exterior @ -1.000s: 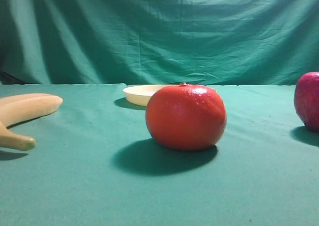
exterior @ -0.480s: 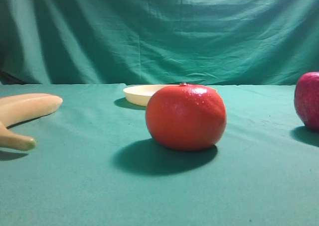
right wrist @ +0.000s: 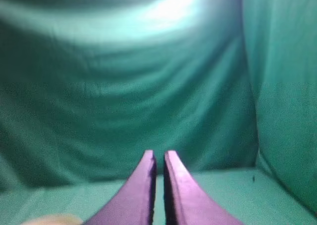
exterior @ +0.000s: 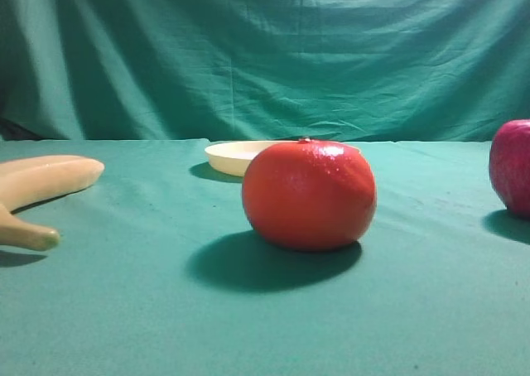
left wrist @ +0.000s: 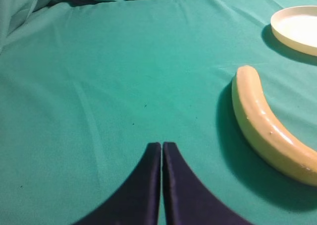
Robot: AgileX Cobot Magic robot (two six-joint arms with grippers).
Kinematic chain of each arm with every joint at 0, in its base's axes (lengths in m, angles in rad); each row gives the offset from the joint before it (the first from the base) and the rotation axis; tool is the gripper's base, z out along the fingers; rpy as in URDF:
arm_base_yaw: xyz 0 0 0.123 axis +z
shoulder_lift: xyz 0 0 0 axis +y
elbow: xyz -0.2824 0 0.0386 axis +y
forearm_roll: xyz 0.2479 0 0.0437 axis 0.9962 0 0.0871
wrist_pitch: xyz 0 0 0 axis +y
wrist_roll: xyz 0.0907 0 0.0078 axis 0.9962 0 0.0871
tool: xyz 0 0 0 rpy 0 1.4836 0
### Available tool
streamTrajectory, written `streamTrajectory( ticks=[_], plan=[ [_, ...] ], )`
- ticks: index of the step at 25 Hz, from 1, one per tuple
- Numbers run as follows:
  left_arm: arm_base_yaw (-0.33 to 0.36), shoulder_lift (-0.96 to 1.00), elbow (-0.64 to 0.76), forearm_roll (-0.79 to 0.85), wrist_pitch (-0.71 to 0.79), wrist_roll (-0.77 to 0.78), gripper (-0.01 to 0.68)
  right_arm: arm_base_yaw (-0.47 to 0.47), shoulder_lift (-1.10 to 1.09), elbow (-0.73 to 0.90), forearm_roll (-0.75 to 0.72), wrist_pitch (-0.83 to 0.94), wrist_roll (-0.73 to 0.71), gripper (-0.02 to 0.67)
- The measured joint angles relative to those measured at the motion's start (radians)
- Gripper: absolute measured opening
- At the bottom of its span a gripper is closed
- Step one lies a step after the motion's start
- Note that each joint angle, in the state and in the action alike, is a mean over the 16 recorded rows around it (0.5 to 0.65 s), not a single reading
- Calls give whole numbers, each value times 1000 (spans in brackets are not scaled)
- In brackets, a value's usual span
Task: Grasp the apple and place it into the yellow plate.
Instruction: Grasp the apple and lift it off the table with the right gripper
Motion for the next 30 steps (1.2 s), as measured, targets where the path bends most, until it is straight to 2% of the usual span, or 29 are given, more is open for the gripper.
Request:
streamTrajectory(
  ticks=[5,14,19,24,30],
  plan=[
    [0,0,0,0,0,0,0,0,117,-99,37,75,-13,48],
    [0,0,0,0,0,0,0,0,521,-340,66,517,43,48],
    [0,0,0,0,0,0,0,13,741,-466,114,708,-4,48],
    [0,0,0,0,0,0,0,78,904,-597,107,840,-75,48],
    [0,0,0,0,0,0,0,196,1058,-752,-6,947,-104,67]
  ],
)
